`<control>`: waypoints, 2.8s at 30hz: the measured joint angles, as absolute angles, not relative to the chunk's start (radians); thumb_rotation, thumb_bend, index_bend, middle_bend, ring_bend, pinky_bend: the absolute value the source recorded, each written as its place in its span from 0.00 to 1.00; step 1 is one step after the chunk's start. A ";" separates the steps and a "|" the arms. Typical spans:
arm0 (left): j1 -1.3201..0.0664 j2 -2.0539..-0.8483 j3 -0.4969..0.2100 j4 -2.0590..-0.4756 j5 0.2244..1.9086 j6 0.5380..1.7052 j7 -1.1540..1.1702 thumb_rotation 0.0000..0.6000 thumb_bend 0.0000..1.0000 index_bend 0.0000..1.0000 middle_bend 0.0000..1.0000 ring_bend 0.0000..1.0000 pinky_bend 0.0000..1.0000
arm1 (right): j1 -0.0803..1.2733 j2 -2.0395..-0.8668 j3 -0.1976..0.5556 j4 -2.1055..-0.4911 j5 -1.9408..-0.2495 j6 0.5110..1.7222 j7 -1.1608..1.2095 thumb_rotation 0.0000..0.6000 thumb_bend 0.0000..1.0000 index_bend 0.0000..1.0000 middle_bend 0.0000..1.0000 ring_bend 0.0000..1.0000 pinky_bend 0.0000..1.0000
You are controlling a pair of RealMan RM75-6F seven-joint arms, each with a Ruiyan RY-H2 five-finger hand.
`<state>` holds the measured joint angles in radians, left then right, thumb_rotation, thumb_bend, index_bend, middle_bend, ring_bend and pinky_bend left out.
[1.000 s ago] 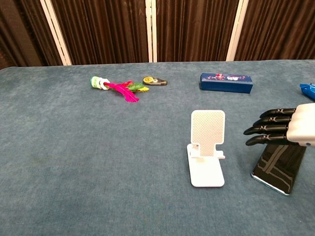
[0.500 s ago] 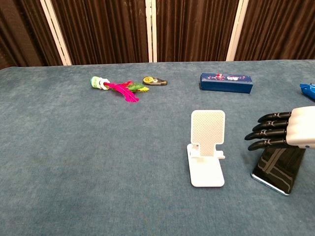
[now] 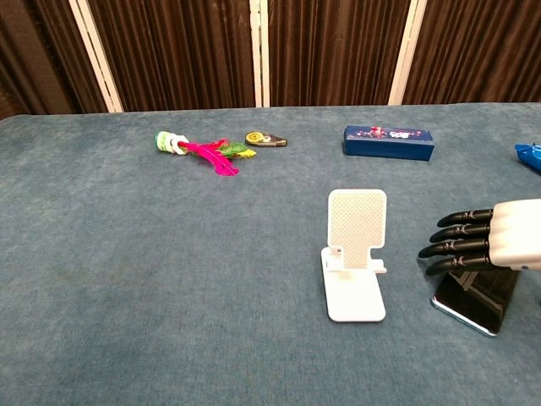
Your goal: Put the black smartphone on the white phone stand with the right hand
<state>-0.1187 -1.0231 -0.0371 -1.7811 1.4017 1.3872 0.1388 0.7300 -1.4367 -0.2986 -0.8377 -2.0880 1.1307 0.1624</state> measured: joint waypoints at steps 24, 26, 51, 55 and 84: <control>-0.126 -1.031 -0.033 -1.782 1.399 1.378 0.151 1.00 0.00 0.00 0.00 0.00 0.00 | 0.677 -1.528 -0.326 -0.576 -2.085 1.365 0.195 1.00 0.24 0.57 0.55 0.44 0.43; -0.126 -1.030 -0.032 -1.783 1.401 1.378 0.151 1.00 0.00 0.00 0.00 0.00 0.00 | 0.673 -1.526 -0.323 -0.566 -2.083 1.390 0.179 1.00 0.25 0.57 0.55 0.44 0.43; -0.122 -1.013 -0.027 -1.787 1.418 1.386 0.112 1.00 0.00 0.00 0.00 0.00 0.00 | 0.749 -1.253 -0.234 -0.948 -2.167 1.582 -0.457 1.00 0.25 0.57 0.56 0.46 0.44; -0.122 -1.012 -0.029 -1.786 1.414 1.384 0.107 1.00 0.00 0.00 0.00 0.00 0.00 | 0.794 -1.198 -0.208 -1.092 -2.212 1.525 -0.605 1.00 0.25 0.55 0.56 0.46 0.43; -0.138 -0.994 -0.040 -1.772 1.380 1.345 0.055 1.00 0.00 0.00 0.00 0.00 0.00 | 0.862 -1.234 -0.013 -1.476 -2.197 0.962 -1.161 1.00 0.26 0.52 0.52 0.43 0.38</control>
<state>-0.1380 -0.9940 -0.0398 -1.7719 1.3798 1.3451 0.0552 0.8625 -1.2336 -0.0132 -1.4759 -2.1965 0.9621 -1.1610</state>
